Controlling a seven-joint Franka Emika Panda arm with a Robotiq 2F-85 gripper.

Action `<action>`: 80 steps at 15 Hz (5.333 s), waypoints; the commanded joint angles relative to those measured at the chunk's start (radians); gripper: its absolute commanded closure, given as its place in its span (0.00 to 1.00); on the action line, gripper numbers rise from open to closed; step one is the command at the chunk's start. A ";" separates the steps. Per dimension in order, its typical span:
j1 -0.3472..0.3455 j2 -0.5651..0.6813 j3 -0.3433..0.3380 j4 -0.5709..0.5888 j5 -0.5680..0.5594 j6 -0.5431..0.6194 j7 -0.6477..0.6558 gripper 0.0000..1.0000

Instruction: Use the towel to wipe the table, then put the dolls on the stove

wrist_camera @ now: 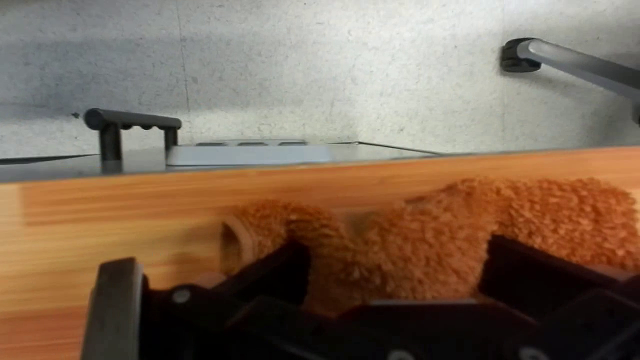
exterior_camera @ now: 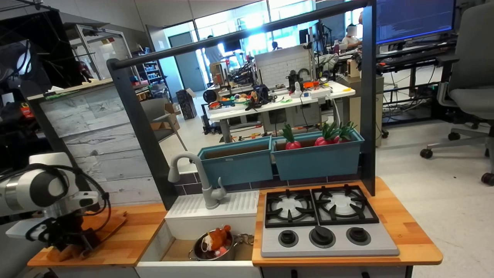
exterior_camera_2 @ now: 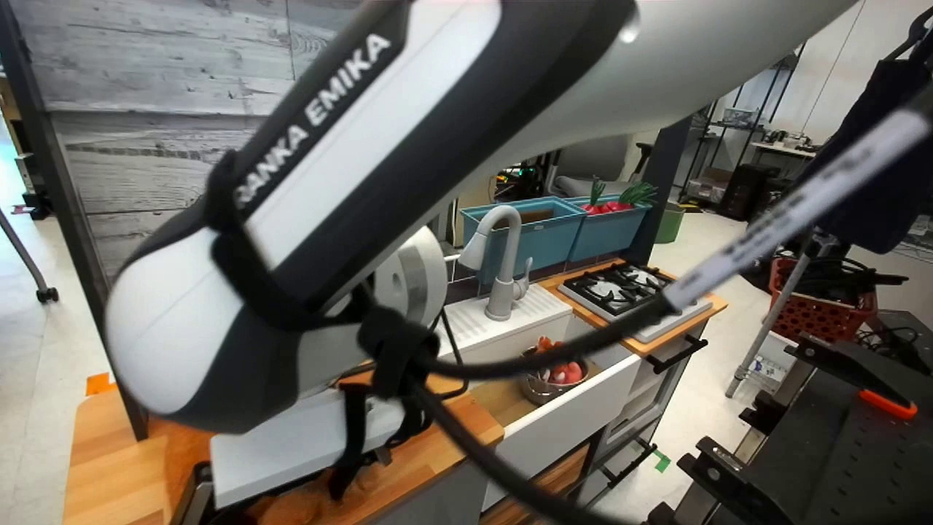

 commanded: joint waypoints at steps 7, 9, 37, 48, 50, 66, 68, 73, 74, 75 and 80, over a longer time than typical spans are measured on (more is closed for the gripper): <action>0.106 0.185 -0.072 0.282 -0.009 0.080 0.092 0.00; 0.039 0.129 -0.073 0.173 0.032 0.101 0.107 0.00; -0.100 -0.036 -0.031 -0.159 0.223 -0.096 0.231 0.00; -0.142 -0.313 -0.015 -0.440 0.247 0.163 0.173 0.00; -0.144 -0.365 -0.029 -0.471 0.246 0.268 0.178 0.00; -0.038 -0.259 -0.157 -0.366 0.161 0.316 0.267 0.00; -0.018 -0.181 -0.167 -0.283 0.141 0.288 0.294 0.00; -0.028 -0.163 -0.138 -0.289 0.150 0.324 0.272 0.00; -0.029 -0.161 -0.138 -0.282 0.150 0.321 0.272 0.00; -0.018 -0.147 -0.149 -0.260 0.153 0.331 0.296 0.00; 0.069 0.034 -0.184 -0.013 0.122 0.155 0.425 0.00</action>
